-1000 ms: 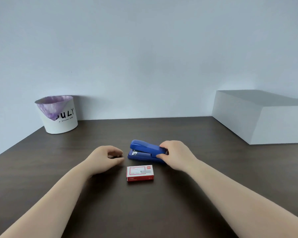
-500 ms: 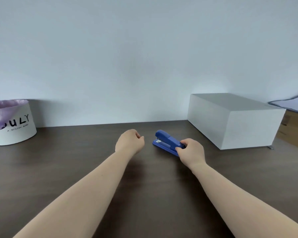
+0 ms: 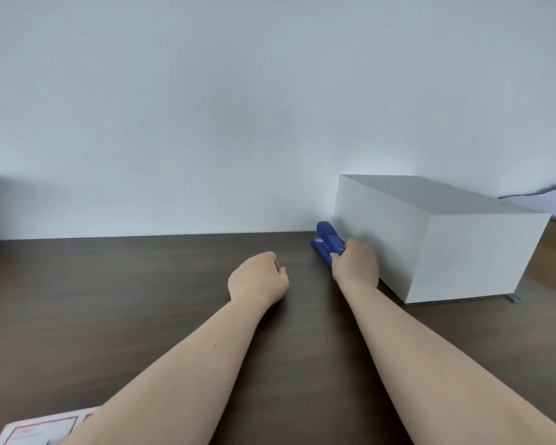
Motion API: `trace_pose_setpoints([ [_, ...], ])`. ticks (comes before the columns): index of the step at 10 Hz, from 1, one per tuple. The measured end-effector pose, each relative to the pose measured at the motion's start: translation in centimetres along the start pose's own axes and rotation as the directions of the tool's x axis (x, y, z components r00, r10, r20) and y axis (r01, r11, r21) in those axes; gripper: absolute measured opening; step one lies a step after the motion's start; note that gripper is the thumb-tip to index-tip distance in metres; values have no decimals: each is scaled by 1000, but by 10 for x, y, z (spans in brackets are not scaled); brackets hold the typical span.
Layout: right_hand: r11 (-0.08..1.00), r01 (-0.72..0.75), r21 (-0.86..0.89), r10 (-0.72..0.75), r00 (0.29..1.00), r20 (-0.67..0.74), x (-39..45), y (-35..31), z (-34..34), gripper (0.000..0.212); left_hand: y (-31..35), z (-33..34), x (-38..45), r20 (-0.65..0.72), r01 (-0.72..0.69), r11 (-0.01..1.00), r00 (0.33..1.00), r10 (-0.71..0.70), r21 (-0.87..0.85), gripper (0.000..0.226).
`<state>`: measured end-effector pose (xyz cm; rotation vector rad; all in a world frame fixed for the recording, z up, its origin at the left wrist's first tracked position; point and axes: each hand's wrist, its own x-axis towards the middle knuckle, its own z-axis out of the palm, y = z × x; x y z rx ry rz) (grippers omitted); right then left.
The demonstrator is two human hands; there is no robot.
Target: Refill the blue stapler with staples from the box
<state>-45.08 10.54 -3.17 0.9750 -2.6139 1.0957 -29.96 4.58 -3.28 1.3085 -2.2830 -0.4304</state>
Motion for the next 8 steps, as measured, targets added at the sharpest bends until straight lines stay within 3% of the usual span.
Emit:
trace_pose_setpoints([
  [3,1000,2,17,-2,999,-36,38,-1,12,19,-5,6,12,6,-11,1000,1000,11,-14,15],
  [5,953,80,-291,-86,996,-6,47,3,29,26,-5,7,11,2,-32,999,999,32,-26,15],
  [7,963,10,-270,10,997,72,47,4,30,28,-6,5,9,23,-37,998,999,38,-45,14],
  [8,948,37,-316,-11,996,83,33,4,24,32,-7,3,7,18,-54,997,998,55,-59,14],
])
